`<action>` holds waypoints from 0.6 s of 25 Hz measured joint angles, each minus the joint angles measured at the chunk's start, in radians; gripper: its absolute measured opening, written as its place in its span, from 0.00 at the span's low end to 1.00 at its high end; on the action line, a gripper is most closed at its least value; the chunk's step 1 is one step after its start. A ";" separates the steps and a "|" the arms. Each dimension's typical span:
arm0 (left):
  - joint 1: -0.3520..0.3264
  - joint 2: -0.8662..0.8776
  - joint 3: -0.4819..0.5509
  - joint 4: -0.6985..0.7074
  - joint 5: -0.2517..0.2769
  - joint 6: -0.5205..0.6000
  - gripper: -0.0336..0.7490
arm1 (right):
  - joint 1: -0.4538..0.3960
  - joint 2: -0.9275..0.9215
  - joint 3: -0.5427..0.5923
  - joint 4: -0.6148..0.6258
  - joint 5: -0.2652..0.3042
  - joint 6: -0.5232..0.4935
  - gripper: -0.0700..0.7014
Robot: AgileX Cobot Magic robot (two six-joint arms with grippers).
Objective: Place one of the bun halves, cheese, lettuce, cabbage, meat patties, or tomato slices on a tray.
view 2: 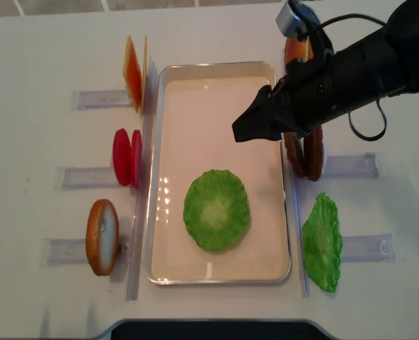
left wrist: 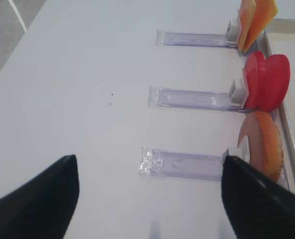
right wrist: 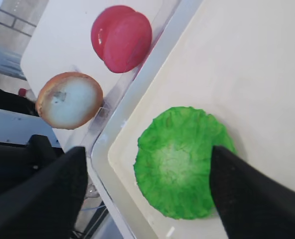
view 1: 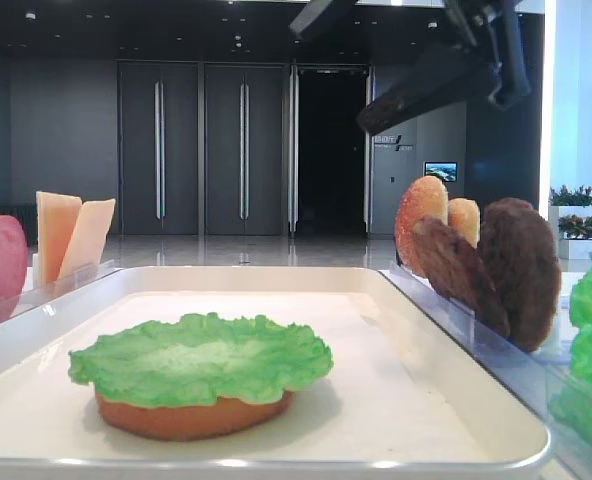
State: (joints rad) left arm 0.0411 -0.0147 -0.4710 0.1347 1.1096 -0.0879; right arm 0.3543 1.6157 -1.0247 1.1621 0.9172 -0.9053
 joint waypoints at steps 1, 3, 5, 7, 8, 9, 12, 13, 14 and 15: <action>0.000 0.000 0.000 0.000 0.000 0.000 0.93 | -0.007 -0.027 0.000 -0.033 -0.006 0.020 0.76; 0.000 0.000 0.000 0.000 0.000 0.000 0.93 | -0.020 -0.073 0.000 -0.103 -0.016 0.075 0.77; 0.000 0.000 0.000 0.000 0.000 0.000 0.93 | -0.035 -0.122 0.000 -0.190 -0.013 0.136 0.76; 0.000 0.000 0.000 0.000 0.000 0.000 0.93 | -0.054 -0.163 0.000 -0.283 -0.024 0.215 0.77; 0.000 0.000 0.000 0.000 0.000 0.000 0.93 | -0.061 -0.183 0.000 -0.337 -0.028 0.248 0.77; 0.000 0.000 0.000 0.000 0.000 0.000 0.93 | -0.071 -0.202 0.000 -0.384 -0.029 0.289 0.77; 0.000 0.000 0.000 0.000 0.000 0.000 0.93 | -0.103 -0.251 0.000 -0.564 -0.021 0.424 0.77; 0.000 0.000 0.000 0.000 0.000 0.000 0.93 | -0.117 -0.267 0.000 -0.614 -0.013 0.474 0.77; 0.000 0.000 0.000 0.000 0.000 0.000 0.93 | -0.133 -0.279 0.000 -0.674 -0.002 0.524 0.77; 0.000 0.000 0.000 0.000 0.000 0.000 0.93 | -0.146 -0.291 0.000 -0.732 0.014 0.574 0.77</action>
State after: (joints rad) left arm 0.0411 -0.0147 -0.4710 0.1347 1.1096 -0.0879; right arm 0.2081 1.3250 -1.0247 0.4301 0.9312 -0.3317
